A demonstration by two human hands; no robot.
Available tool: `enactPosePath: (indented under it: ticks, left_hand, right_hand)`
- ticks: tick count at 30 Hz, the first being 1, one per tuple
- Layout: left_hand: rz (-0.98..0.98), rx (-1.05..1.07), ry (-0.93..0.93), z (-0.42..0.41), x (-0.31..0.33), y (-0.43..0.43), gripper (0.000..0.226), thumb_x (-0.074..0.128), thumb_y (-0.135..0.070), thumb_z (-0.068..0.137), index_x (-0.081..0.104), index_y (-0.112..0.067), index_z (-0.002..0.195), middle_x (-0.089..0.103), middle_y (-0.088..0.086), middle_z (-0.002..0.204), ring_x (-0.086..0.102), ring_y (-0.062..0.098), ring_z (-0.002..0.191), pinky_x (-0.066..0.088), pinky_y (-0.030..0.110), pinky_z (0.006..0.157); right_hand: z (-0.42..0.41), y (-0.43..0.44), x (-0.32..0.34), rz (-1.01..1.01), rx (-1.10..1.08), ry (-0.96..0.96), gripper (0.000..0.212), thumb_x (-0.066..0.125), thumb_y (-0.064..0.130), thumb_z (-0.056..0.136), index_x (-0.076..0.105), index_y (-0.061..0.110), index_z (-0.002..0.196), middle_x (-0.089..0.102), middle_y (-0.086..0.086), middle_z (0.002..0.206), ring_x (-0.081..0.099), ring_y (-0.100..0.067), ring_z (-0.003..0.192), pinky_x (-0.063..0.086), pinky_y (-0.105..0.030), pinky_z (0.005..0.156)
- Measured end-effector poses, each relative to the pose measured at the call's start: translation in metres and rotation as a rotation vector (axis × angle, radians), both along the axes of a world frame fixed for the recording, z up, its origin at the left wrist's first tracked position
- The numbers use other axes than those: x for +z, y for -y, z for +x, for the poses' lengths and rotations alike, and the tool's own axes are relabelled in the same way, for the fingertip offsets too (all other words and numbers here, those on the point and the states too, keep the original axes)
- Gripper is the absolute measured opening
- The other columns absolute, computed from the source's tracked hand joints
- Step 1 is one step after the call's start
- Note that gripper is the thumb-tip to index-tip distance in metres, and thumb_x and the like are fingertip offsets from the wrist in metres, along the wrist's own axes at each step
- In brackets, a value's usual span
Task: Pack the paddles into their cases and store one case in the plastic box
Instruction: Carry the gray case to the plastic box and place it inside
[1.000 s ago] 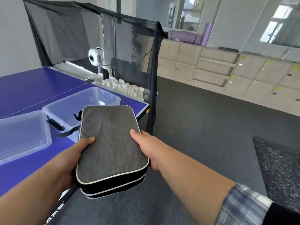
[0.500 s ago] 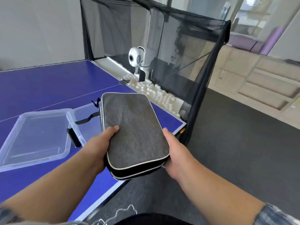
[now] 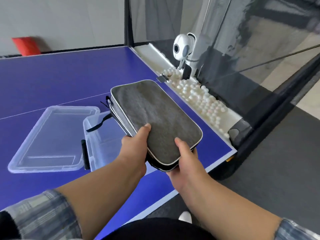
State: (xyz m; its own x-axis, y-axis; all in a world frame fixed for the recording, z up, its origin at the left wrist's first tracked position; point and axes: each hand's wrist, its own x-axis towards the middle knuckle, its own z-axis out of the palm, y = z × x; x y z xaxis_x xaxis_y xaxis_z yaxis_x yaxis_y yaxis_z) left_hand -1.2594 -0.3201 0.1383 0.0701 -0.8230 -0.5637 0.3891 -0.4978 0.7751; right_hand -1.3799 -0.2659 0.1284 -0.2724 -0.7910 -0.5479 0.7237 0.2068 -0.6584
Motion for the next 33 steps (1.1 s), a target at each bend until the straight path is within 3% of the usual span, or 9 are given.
enactPosePath:
  ticks: [6, 10, 12, 14, 19, 23, 28, 30, 33]
  left_hand:
    - [-0.109, 0.273, -0.168, 0.03, 0.005, 0.036, 0.07, 0.077, -0.062, 0.057, 0.068, -0.02, 0.112, 0.078, 0.004, 0.101, 0.075, 0.024, 0.092, 0.058, 0.048, 0.085]
    - [-0.139, 0.314, -0.261, 0.089, 0.004, 0.052, 0.083, 0.05, -0.08, 0.078, 0.071, -0.012, 0.121, 0.065, 0.015, 0.131, 0.064, 0.035, 0.115, 0.047, 0.057, 0.098]
    - [-0.121, 0.105, -0.157, 0.106, -0.003, 0.049, 0.086, 0.047, -0.081, 0.078, 0.072, -0.008, 0.118, 0.065, 0.02, 0.127, 0.064, 0.04, 0.112, 0.051, 0.061, 0.09]
    - [-0.037, -0.058, -0.023, 0.106, -0.009, 0.044, 0.071, 0.06, -0.072, 0.075, 0.073, -0.01, 0.107, 0.074, 0.016, 0.096, 0.071, 0.035, 0.087, 0.058, 0.05, 0.07]
    - [0.265, -0.012, 0.23, 0.09, -0.041, 0.039, 0.036, 0.068, -0.039, 0.086, 0.062, -0.008, 0.104, 0.07, 0.013, 0.076, 0.067, 0.029, 0.062, 0.055, 0.035, 0.053]
    - [0.408, 0.066, 0.348, 0.081, -0.081, 0.044, 0.027, 0.064, -0.042, 0.086, 0.06, -0.018, 0.098, 0.061, 0.006, 0.068, 0.055, 0.024, 0.058, 0.036, 0.028, 0.058]
    - [0.455, 0.081, 0.4, 0.075, -0.115, 0.072, 0.025, 0.061, -0.044, 0.094, 0.058, -0.019, 0.091, 0.063, 0.0, 0.047, 0.059, 0.017, 0.034, 0.041, 0.022, 0.032]
    - [0.442, 0.021, 0.482, 0.076, -0.13, 0.081, 0.033, 0.056, -0.047, 0.096, 0.06, -0.015, 0.102, 0.069, 0.006, 0.07, 0.065, 0.023, 0.052, 0.047, 0.027, 0.039]
    - [0.441, -0.091, 0.615, 0.081, -0.152, 0.085, 0.048, 0.052, -0.047, 0.098, 0.057, -0.008, 0.125, 0.065, 0.018, 0.118, 0.065, 0.038, 0.106, 0.056, 0.054, 0.088]
  right_hand:
    - [-0.062, 0.075, -0.002, -0.094, 0.41, -0.13, 0.041, 0.069, 0.019, 0.09, 0.058, 0.038, 0.125, 0.075, 0.004, 0.118, 0.075, -0.023, 0.102, 0.062, -0.047, 0.073]
    - [-0.104, 0.134, -0.002, -0.109, 0.669, -0.203, 0.035, 0.066, 0.014, 0.092, 0.058, 0.033, 0.12, 0.078, 0.001, 0.108, 0.077, -0.022, 0.092, 0.062, -0.05, 0.064]
    - [-0.116, 0.159, -0.007, -0.105, 0.794, -0.234, 0.033, 0.063, 0.014, 0.094, 0.059, 0.03, 0.123, 0.078, -0.002, 0.109, 0.077, -0.023, 0.091, 0.061, -0.044, 0.059]
    - [-0.122, 0.179, -0.015, -0.103, 0.924, -0.272, 0.038, 0.067, 0.016, 0.091, 0.059, 0.029, 0.126, 0.077, -0.003, 0.112, 0.076, -0.022, 0.095, 0.061, -0.039, 0.062]
    - [-0.109, 0.208, -0.05, -0.01, 1.075, -0.347, 0.029, 0.068, 0.024, 0.094, 0.064, 0.03, 0.122, 0.076, -0.001, 0.115, 0.075, -0.022, 0.101, 0.062, -0.04, 0.076]
    - [-0.081, 0.213, -0.085, 0.102, 1.061, -0.573, 0.03, 0.063, 0.037, 0.095, 0.063, 0.028, 0.124, 0.073, -0.001, 0.119, 0.07, -0.025, 0.107, 0.052, -0.046, 0.101]
    - [-0.063, 0.219, -0.118, 0.299, 0.971, -0.879, 0.029, 0.055, 0.051, 0.094, 0.056, 0.032, 0.115, 0.063, 0.0, 0.112, 0.059, -0.024, 0.098, 0.044, -0.034, 0.077]
    - [-0.059, 0.223, -0.129, 0.34, 0.983, -0.958, 0.029, 0.053, 0.048, 0.096, 0.054, 0.029, 0.119, 0.061, -0.005, 0.125, 0.058, -0.027, 0.093, 0.042, -0.035, 0.078]
    - [-0.058, 0.228, -0.142, 0.397, 1.159, -1.109, 0.045, 0.049, 0.037, 0.101, 0.05, 0.01, 0.137, 0.054, -0.015, 0.14, 0.057, -0.037, 0.119, 0.047, -0.043, 0.095]
